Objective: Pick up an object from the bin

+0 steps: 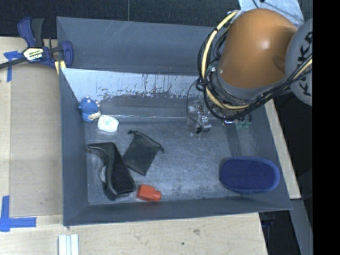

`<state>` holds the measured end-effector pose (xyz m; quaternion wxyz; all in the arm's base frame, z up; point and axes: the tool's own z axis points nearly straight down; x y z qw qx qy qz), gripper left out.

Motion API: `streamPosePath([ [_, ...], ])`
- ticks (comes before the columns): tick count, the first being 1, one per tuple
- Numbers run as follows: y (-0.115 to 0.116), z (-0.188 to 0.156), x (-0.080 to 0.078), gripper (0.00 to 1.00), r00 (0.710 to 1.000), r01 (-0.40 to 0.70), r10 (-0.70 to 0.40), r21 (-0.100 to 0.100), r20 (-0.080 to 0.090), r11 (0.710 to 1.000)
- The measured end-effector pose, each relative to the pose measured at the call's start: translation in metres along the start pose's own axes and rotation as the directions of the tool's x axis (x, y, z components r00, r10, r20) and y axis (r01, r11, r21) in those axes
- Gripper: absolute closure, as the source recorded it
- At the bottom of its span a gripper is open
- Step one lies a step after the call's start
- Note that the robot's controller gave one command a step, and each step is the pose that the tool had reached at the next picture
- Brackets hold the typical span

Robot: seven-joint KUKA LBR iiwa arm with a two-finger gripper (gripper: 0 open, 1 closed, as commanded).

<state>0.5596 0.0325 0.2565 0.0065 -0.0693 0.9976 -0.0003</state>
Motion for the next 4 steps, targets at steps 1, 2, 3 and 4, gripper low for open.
streamPosePath([
  [1, 0.007, 0.097, -0.023, 1.0, 0.999, 0.029, -0.029, -0.003, -0.016, 1.0],
  [2, -0.008, 0.011, -0.06, 1.0, 1.0, 0.02, -0.02, 0.001, 0.002, 1.0],
  [3, -0.004, 0.079, -0.063, 1.0, 1.0, 0.007, -0.007, -0.003, -0.015, 1.0],
  [4, 0.004, 0.078, -0.046, 1.0, 1.0, 0.019, -0.019, -0.002, -0.012, 1.0],
])
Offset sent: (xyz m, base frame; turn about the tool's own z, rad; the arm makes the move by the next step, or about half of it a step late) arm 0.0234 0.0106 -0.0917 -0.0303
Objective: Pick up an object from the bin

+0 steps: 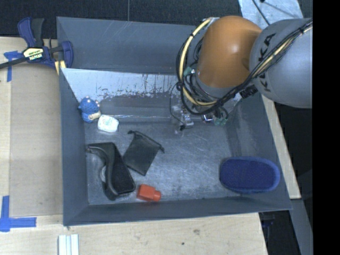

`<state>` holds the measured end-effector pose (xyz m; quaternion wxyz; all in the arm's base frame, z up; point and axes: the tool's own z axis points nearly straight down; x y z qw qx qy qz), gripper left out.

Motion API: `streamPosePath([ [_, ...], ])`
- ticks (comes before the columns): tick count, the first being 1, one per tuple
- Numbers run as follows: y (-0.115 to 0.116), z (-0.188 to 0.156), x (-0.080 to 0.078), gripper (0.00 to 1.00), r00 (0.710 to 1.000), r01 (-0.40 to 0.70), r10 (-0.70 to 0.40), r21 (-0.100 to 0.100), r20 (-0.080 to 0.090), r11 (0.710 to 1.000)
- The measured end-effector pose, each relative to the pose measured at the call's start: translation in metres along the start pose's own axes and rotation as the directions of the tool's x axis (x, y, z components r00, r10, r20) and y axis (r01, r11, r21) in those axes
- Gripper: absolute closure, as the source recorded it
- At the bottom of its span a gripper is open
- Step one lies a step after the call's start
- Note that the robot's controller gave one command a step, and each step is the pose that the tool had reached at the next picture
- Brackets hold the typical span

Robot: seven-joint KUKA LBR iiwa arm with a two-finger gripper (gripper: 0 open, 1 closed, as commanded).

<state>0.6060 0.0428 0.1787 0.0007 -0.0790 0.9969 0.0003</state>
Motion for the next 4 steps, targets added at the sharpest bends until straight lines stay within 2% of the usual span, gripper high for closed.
streamPosePath([
  [1, -0.003, -0.031, 0.004, 1.0, 1.0, -0.023, 0.023, 0.001, 0.006, 1.0],
  [2, -0.003, -0.029, 0.005, 0.0, 1.0, -0.024, 0.024, 0.0, 0.003, 1.0],
  [3, 0.001, -0.001, 0.014, 0.0, 1.0, 0.014, -0.014, 0.0, -0.001, 1.0],
  [4, 0.009, 0.051, 0.071, 0.0, 1.0, 0.028, -0.028, -0.001, -0.008, 1.0],
])
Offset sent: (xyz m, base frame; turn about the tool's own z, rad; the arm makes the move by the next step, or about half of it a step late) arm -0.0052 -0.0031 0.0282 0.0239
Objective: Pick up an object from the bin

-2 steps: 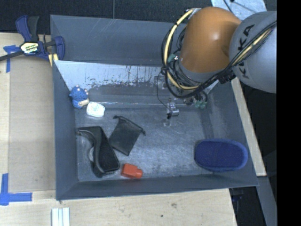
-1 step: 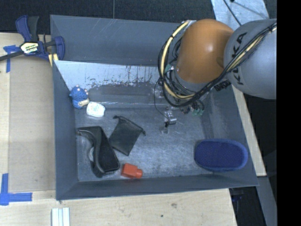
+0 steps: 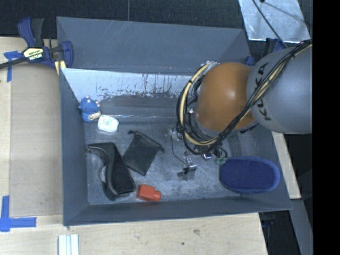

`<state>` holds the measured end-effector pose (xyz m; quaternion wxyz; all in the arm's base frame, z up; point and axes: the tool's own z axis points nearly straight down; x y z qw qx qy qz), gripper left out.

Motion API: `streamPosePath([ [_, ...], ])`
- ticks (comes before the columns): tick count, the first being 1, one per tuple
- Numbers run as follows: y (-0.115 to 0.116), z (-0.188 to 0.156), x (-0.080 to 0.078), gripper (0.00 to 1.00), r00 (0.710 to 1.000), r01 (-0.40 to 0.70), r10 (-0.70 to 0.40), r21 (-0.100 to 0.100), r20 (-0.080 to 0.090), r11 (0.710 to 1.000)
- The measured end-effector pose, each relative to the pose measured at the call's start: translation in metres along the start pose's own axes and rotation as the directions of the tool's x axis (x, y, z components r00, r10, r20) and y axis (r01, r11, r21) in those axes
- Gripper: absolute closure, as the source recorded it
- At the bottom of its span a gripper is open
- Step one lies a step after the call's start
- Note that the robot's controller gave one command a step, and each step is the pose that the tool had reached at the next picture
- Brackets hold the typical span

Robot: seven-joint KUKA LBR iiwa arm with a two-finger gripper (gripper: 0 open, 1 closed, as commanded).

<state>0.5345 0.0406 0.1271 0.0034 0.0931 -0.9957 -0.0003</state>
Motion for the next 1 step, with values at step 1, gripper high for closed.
streamPosePath([
  [1, -0.0031, 0.0538, -0.0257, 0.0, 0.952, 0.305, -0.305, 0.003, 0.007, 0.952],
])
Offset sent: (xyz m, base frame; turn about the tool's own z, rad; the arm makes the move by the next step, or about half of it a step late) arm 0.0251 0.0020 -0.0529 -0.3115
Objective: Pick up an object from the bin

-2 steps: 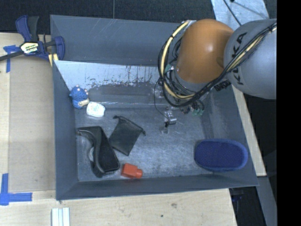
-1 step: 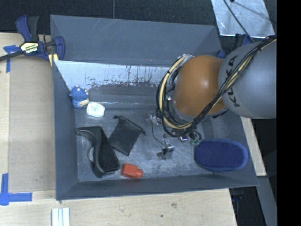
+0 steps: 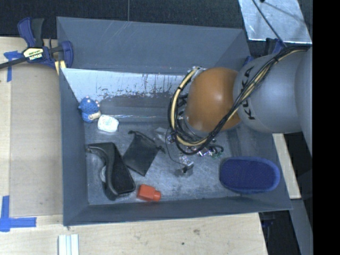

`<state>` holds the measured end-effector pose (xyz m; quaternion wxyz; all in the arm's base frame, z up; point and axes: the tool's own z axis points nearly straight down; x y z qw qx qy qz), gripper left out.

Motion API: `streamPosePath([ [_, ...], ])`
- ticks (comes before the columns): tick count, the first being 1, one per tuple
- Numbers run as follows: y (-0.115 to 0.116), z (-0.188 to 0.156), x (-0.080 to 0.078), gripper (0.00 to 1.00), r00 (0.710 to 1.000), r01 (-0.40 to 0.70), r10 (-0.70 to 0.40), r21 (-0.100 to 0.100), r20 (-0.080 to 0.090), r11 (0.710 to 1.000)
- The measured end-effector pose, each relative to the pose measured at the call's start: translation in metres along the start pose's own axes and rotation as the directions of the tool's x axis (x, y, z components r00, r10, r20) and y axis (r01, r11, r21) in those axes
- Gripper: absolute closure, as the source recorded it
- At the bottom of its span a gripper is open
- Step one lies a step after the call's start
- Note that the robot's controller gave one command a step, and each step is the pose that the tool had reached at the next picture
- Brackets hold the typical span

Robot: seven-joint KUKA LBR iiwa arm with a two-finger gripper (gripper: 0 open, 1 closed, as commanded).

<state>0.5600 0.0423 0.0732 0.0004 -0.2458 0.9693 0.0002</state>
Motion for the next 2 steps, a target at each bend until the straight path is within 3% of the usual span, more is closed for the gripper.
streamPosePath([
  [1, 0.0, -0.002, -0.001, 1.0, 1.0, -0.002, 0.002, 0.001, 0.003, 1.0],
  [2, -0.016, -0.164, -0.018, 1.0, 1.0, -0.023, 0.023, 0.006, 0.012, 1.0],
])
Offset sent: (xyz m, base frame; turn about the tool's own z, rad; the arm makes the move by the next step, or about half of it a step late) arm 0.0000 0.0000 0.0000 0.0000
